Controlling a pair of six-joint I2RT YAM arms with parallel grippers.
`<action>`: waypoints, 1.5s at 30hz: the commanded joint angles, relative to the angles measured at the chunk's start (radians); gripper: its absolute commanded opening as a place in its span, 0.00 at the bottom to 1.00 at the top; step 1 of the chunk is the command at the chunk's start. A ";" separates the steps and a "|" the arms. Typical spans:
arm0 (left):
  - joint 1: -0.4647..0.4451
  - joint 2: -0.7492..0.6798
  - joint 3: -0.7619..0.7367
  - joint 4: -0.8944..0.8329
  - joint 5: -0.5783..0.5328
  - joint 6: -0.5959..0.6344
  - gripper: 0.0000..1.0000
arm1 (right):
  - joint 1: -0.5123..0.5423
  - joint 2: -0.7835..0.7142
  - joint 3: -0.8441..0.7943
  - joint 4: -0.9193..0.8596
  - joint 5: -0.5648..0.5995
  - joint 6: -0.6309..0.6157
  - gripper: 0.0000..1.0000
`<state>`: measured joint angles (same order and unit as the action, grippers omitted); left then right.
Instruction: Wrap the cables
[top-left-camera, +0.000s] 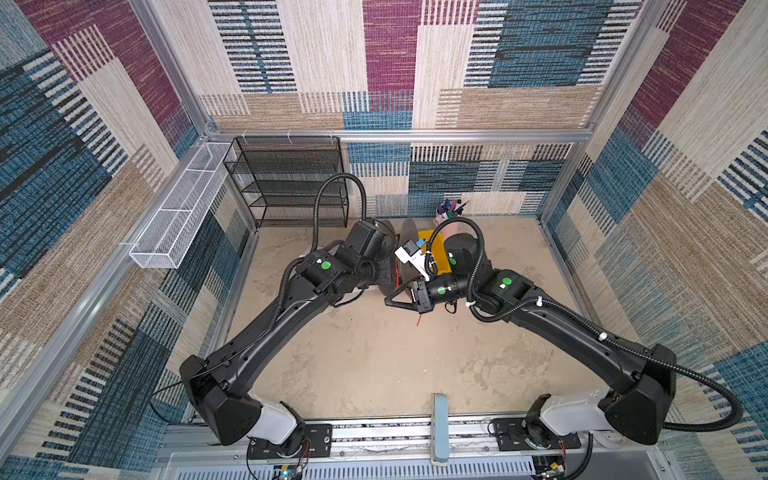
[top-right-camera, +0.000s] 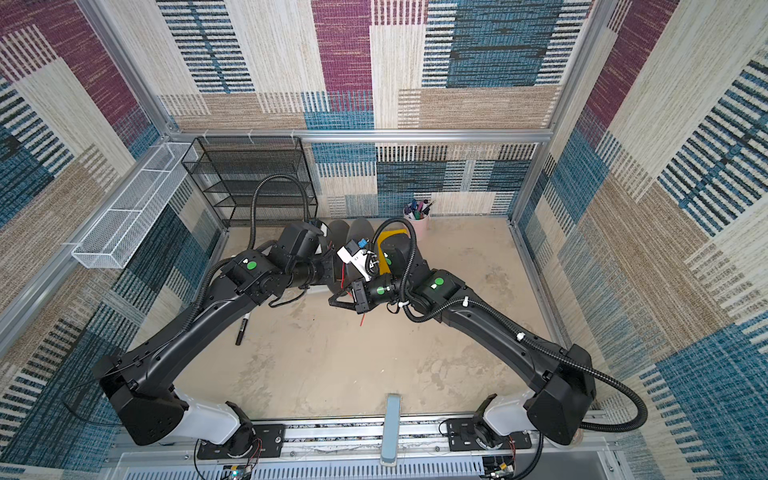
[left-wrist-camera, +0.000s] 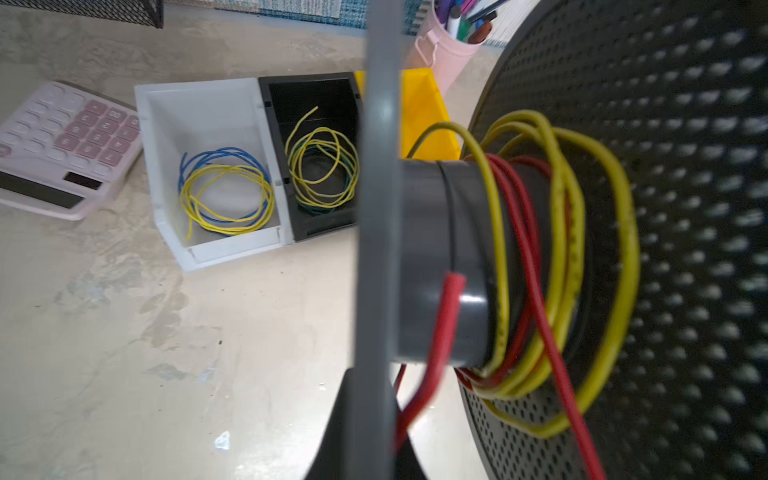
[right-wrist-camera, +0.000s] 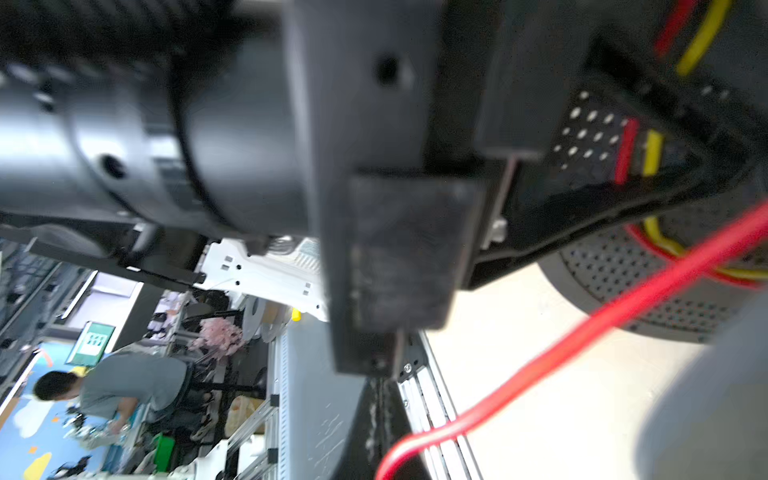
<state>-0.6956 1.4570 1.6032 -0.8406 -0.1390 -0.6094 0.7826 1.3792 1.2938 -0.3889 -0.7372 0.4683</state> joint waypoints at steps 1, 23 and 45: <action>0.007 -0.026 0.027 0.169 0.038 -0.120 0.00 | 0.044 -0.027 -0.013 -0.045 0.224 -0.059 0.00; 0.110 -0.232 -0.055 0.131 0.364 -0.179 0.00 | 0.034 -0.205 -0.217 0.034 0.303 -0.210 0.14; 0.106 -0.195 -0.122 0.118 0.286 -0.142 0.00 | 0.034 -0.281 -0.138 0.091 0.180 -0.187 0.57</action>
<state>-0.5884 1.2575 1.4757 -0.7467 0.1787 -0.7731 0.8177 1.1202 1.1313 -0.3264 -0.5465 0.2955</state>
